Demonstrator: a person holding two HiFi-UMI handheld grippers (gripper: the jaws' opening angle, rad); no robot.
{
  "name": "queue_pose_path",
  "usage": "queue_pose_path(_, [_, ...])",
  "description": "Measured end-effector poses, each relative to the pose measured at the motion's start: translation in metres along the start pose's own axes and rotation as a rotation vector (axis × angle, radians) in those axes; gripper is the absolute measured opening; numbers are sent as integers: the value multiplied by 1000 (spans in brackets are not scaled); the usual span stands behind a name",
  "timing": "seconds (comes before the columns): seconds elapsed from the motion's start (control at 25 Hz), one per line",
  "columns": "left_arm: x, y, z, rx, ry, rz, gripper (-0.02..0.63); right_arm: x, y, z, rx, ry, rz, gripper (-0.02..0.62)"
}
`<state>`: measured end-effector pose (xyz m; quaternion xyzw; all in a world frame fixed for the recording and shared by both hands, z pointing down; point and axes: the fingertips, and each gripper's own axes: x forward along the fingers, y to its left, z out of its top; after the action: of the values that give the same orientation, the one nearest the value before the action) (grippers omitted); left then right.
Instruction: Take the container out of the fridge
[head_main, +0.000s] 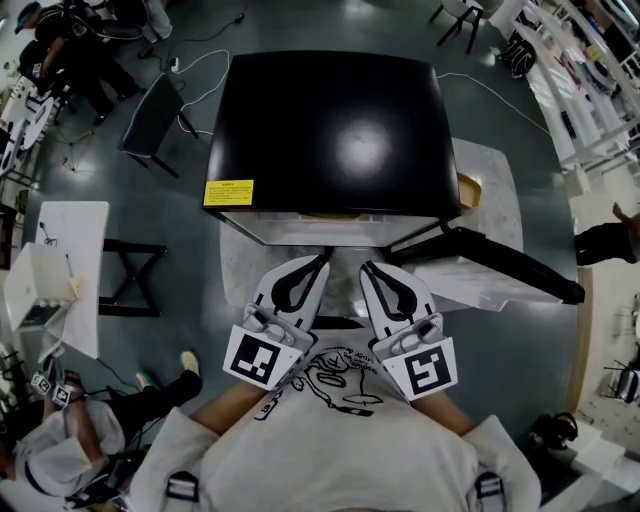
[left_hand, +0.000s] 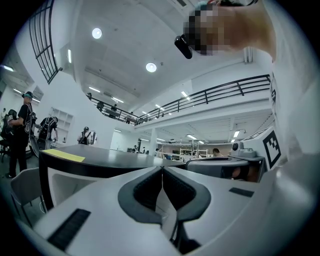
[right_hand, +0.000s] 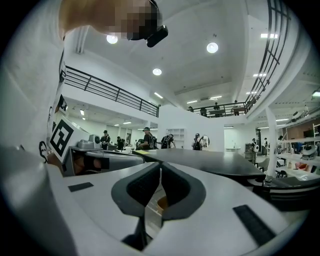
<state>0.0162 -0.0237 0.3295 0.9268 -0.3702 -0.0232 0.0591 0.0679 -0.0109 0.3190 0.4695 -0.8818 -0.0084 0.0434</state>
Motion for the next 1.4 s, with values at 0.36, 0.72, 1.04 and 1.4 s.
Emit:
queue_pose_path(0.36, [3, 18, -16, 2, 38, 0, 18, 11, -4, -11, -11, 17, -14, 31])
queue_pose_path(0.72, [8, 36, -31, -20, 70, 6, 32, 21, -8, -39, 14, 118, -8, 32])
queue_pose_path(1.04, [14, 53, -59, -32, 124, 31, 43, 31, -14, -64, 30, 157, -17, 32])
queue_pose_path(1.4, [20, 72, -89, -68, 178, 68, 54, 40, -26, -92, 54, 192, -42, 32])
